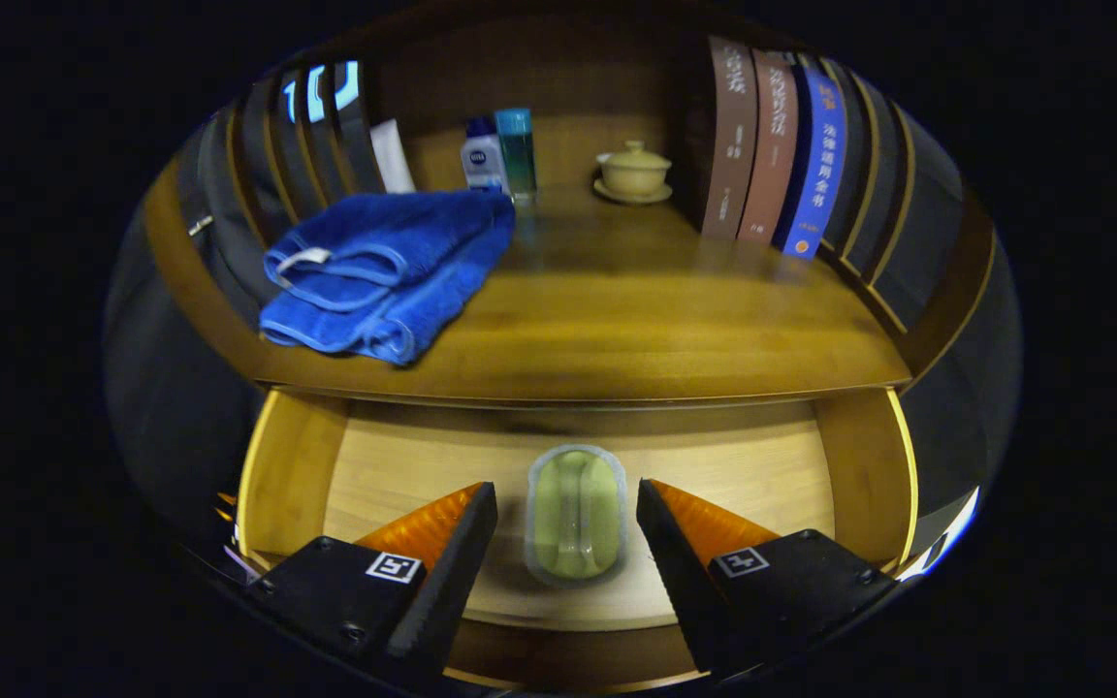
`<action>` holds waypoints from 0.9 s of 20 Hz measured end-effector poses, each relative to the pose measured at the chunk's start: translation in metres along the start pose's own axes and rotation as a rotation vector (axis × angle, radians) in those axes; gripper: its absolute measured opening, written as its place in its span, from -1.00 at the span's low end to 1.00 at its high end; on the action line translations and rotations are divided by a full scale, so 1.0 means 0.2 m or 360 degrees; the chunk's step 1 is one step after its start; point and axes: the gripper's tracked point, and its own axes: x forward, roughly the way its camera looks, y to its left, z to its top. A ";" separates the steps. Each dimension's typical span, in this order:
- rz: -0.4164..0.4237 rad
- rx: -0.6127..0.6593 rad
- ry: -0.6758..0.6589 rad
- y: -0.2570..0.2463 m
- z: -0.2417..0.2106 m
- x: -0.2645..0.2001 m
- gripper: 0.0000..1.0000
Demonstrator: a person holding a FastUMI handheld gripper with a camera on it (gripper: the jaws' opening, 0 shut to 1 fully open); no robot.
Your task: Pull open the drawer, take out the items inside it, and place them on the countertop above the cabinet.
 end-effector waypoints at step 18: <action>0.0004 -0.0046 0.0293 -0.02 -0.14 0.25 -0.63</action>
